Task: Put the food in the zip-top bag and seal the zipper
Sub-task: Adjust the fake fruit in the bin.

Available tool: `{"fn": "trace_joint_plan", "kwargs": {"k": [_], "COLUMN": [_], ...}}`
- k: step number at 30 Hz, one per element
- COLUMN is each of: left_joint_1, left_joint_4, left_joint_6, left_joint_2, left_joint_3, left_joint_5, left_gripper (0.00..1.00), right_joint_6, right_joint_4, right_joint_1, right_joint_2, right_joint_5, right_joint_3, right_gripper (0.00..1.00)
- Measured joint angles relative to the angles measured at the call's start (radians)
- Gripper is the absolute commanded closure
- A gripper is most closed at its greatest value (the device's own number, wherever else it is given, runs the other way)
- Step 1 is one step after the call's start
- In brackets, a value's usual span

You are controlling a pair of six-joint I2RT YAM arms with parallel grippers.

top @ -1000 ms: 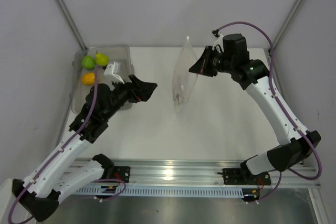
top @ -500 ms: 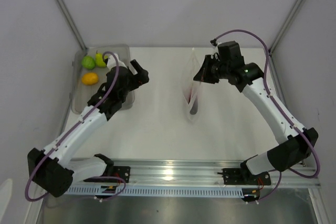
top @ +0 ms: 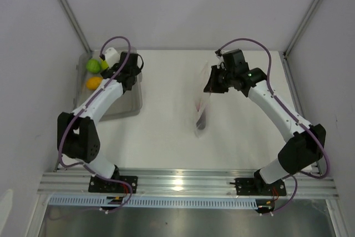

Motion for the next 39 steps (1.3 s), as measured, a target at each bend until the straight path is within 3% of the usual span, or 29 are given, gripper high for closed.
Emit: {"fn": "trace_joint_plan", "kwargs": {"k": [7, 13, 20, 26, 35, 39], "left_joint_1": [0.078, 0.180, 0.244, 0.303, 0.323, 0.324], "left_joint_4": [-0.145, -0.187, -0.052, -0.010, -0.115, -0.219], "left_joint_6": [-0.069, -0.072, 0.071, 0.175, 0.187, 0.177], "left_joint_2": [0.156, 0.243, 0.264, 0.385, 0.474, 0.549], "left_joint_3": [0.158, 0.188, 0.165, 0.277, 0.397, 0.543], "left_joint_5": [-0.063, -0.093, -0.173, -0.146, -0.132, -0.133], "left_gripper": [0.01, 0.01, 0.00, 0.01, 0.01, 0.01], "right_joint_6": [-0.026, -0.028, -0.028, -0.028, -0.028, -0.028], "right_joint_4": [0.035, 0.078, 0.114, 0.130, 0.162, 0.167], "right_joint_1": [-0.012, -0.015, -0.016, -0.017, -0.020, -0.020], "right_joint_2": [0.048, 0.072, 0.081, 0.081, 0.081, 0.080], "right_joint_5": [-0.021, -0.059, -0.088, -0.105, -0.122, -0.127], "right_joint_3": [-0.009, -0.021, -0.032, -0.058, -0.088, -0.089], "right_gripper": [1.00, 1.00, 1.00, 1.00, 1.00, 1.00]}}
